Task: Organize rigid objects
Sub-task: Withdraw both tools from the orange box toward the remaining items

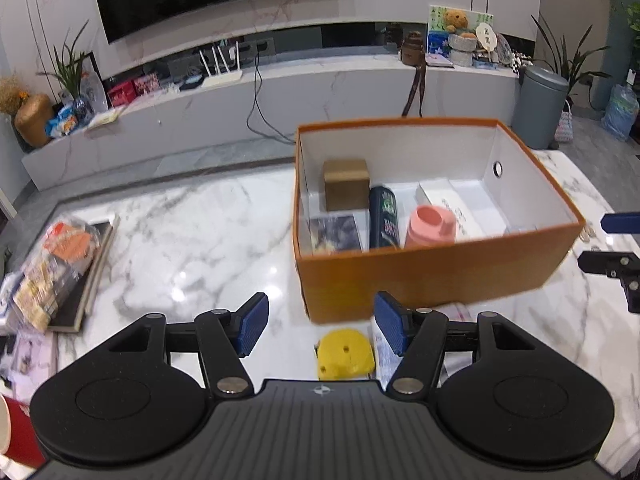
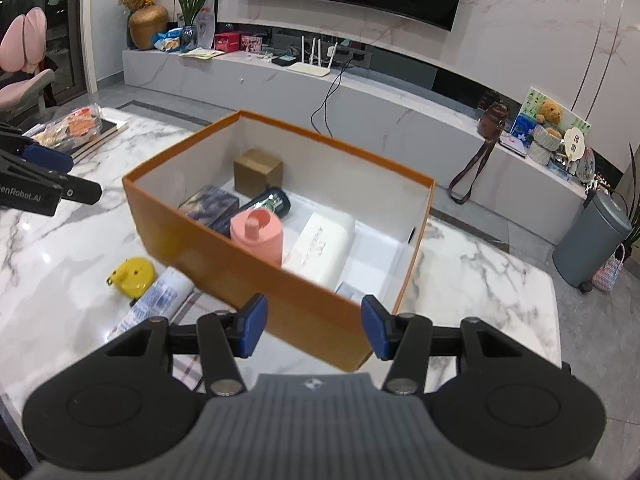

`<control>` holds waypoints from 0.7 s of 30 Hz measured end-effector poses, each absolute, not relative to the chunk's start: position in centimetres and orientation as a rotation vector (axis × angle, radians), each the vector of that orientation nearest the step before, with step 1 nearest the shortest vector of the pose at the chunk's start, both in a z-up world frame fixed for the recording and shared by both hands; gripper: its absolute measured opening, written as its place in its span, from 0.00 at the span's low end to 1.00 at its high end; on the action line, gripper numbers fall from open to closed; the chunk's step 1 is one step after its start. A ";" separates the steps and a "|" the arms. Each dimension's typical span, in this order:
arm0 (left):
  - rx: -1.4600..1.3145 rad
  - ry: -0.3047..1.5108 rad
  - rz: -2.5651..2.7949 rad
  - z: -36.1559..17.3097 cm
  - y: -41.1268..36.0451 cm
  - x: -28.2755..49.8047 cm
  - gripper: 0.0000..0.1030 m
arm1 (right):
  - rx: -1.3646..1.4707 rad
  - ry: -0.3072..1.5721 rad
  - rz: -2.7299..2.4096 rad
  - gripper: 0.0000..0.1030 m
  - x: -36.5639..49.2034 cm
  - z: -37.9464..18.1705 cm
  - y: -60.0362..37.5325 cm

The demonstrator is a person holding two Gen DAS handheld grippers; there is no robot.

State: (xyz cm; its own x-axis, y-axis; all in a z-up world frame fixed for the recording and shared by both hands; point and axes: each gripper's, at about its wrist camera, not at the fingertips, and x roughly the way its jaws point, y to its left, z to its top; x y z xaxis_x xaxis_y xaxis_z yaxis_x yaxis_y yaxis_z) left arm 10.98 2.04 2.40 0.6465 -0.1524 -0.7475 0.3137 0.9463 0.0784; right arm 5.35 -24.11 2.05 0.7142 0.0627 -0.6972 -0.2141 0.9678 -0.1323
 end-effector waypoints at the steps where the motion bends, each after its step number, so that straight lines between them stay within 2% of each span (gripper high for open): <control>1: 0.194 0.839 -0.270 2.1 2.3 10.7 0.70 | -0.212 0.765 0.156 0.51 5.2 1.9 -24.1; 9: 0.180 0.866 -0.282 0.5 2.8 8.8 0.72 | -0.228 0.813 0.223 0.53 4.0 0.0 -22.9; 21: 0.195 0.937 -0.250 -3.1 2.8 10.5 0.72 | -0.254 0.876 0.308 0.55 4.5 -3.0 -20.1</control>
